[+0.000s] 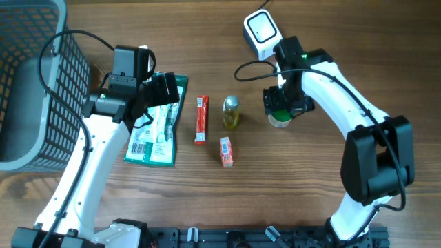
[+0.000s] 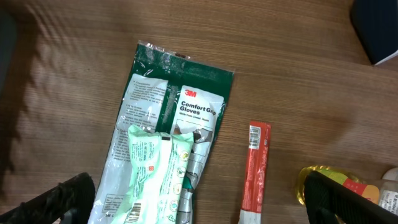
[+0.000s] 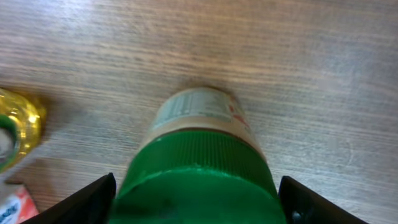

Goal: Scan the item barcode
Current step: 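Lower the right gripper around the green-capped container, then close the right gripper on the green cap and grip the container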

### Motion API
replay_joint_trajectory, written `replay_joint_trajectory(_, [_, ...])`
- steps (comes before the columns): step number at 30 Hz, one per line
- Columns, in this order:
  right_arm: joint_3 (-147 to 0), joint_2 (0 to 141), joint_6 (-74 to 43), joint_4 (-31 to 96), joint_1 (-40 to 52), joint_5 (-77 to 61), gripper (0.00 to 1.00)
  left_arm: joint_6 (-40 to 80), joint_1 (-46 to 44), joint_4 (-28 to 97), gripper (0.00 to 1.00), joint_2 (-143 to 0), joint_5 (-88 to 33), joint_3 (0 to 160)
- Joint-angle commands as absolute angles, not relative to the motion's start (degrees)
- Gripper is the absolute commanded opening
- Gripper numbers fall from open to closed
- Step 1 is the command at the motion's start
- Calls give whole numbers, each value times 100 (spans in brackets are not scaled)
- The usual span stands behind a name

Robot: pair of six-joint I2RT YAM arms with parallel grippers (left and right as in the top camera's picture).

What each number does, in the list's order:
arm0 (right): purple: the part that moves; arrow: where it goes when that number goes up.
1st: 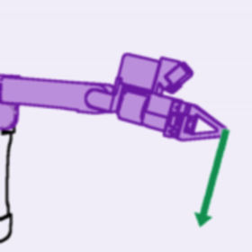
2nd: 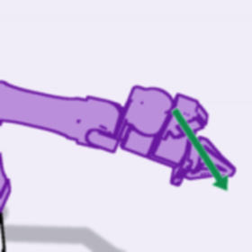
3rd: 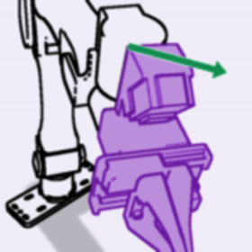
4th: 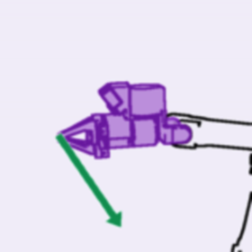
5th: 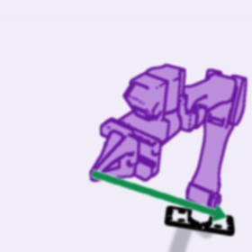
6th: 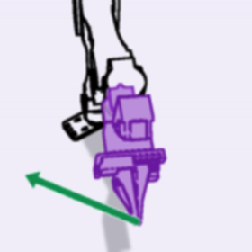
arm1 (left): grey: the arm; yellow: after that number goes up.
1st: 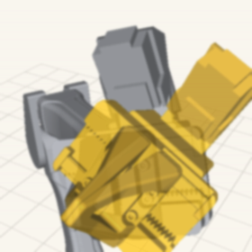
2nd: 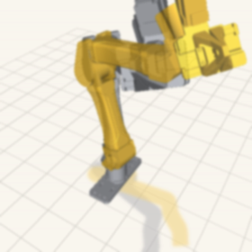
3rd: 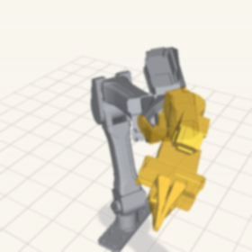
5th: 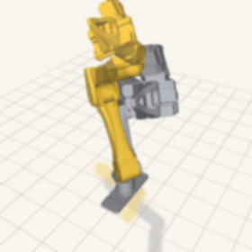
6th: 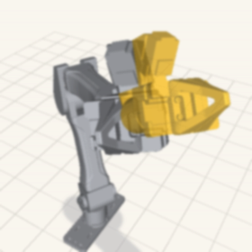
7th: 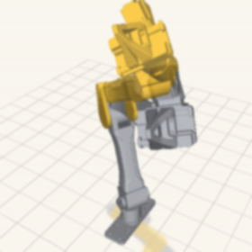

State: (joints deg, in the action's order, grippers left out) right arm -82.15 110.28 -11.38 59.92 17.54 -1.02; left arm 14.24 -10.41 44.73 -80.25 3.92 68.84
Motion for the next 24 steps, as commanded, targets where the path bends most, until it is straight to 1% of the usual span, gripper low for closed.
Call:
replay_joint_trajectory(1, [-8106, 11115, -1474, 5905, 1813, -3, 84, 1415, -1000, 4460, 100, -8036, 346, 6901])
replay_joint_trajectory(2, [-8110, 11098, -1516, 5859, 1835, -3, 84, 1415, -1000, 4460, 100, -8036, 346, 6901])
replay_joint_trajectory(4, [-8110, 11041, -1516, 5804, 1881, 19, 94, 1415, -1000, 4462, 100, -8036, 346, 6901])
replay_joint_trajectory(5, [-8110, 11004, -1522, 5804, 1914, 47, 97, 1415, -1000, 4462, 100, -8036, 346, 6901])
replay_joint_trajectory(8, [-8108, 10949, -1516, 5789, 2032, 167, 100, 1415, -1000, 4462, 100, -8036, 346, 6901])
replay_joint_trajectory(13, [-8108, 10951, -1542, 5649, 2056, -25, 100, 1415, -1000, 4462, 100, -8036, 346, 6901])
replay_joint_trajectory(17, [-8108, 10951, -1168, 5605, 2056, 38, 100, 1415, -1000, 4462, 100, -8036, 346, 6901])
replay_joint_trajectory(22, [-8095, 10951, -1330, 5723, 2056, 45, 99, 1415, -1000, 4462, 100, -8036, 346, 6901])
replay_joint_trajectory(23, [-8086, 10951, -1459, 5741, 2056, 78, 95, 1415, -1000, 4462, 100, -8036, 346, 6901])
replay_joint_trajectory(24, [-8073, 10951, -1651, 5756, 2056, 200, 88, 1415, -1000, 4462, 100, -8036, 346, 6901])
